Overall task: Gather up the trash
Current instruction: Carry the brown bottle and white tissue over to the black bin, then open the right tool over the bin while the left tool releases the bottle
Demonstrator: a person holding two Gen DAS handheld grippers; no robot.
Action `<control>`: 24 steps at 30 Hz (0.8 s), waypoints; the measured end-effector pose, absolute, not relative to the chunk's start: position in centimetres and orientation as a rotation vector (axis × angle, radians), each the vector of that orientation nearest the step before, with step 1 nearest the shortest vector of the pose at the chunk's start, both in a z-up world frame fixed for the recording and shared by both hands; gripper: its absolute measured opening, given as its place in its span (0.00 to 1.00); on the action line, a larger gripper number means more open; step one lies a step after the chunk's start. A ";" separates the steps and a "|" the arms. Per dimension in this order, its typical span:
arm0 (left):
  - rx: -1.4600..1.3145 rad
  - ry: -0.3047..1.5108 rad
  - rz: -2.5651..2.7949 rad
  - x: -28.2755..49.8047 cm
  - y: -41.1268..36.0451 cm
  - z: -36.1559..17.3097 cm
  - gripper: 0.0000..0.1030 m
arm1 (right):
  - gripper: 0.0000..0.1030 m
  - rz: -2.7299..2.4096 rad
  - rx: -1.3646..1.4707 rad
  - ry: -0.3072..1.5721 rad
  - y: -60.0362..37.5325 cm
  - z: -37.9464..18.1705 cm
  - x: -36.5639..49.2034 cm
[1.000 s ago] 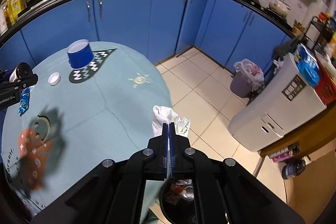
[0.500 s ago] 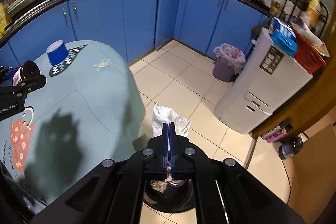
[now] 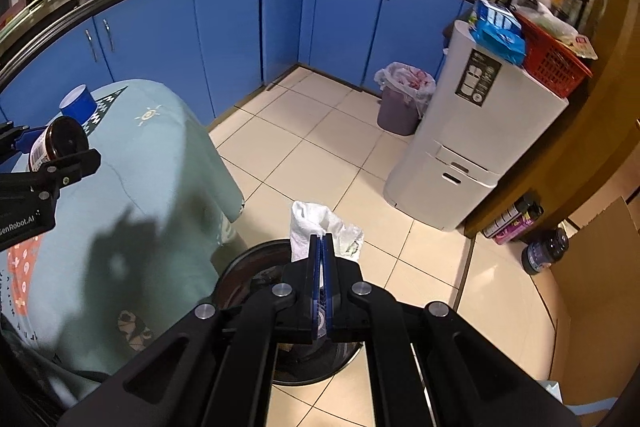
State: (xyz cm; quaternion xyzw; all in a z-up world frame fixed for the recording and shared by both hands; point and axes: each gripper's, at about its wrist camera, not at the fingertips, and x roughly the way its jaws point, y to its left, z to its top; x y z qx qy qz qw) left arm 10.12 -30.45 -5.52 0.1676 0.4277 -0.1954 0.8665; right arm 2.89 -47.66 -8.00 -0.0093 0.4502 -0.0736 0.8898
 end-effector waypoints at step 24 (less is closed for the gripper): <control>0.437 0.875 -0.555 8.6 -38.8 -6.3 0.59 | 0.02 -0.136 0.042 1.002 -50.8 -10.5 2.5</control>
